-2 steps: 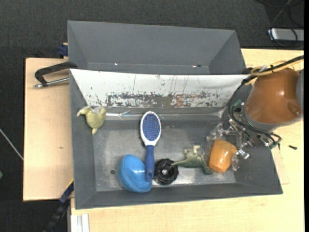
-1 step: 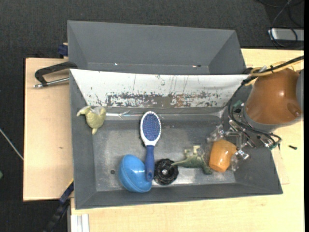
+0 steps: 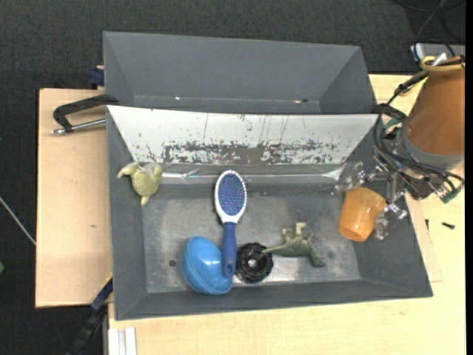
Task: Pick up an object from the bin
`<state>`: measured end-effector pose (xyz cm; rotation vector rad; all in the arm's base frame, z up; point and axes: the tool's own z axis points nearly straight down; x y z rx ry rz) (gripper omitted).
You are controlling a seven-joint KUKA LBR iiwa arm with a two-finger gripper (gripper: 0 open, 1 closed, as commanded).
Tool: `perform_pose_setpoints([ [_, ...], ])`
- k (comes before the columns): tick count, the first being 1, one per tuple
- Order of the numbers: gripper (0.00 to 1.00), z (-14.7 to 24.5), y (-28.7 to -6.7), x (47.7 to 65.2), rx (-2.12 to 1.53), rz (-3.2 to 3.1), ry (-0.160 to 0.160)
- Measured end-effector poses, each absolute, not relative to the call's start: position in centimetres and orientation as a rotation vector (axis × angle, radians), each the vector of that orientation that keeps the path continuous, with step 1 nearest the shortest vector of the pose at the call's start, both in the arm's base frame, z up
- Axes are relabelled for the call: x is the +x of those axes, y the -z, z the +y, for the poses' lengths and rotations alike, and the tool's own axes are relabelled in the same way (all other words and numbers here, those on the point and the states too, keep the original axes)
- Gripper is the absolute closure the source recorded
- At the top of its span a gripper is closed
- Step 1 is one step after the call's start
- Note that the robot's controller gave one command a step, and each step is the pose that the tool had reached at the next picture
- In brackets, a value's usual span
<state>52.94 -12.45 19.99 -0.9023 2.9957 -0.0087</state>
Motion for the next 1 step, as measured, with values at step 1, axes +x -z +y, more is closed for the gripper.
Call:
perform_pose_setpoints([
  [1,1.0,-11.27,-35.07,53.29,-0.913,2.99,0.011],
])
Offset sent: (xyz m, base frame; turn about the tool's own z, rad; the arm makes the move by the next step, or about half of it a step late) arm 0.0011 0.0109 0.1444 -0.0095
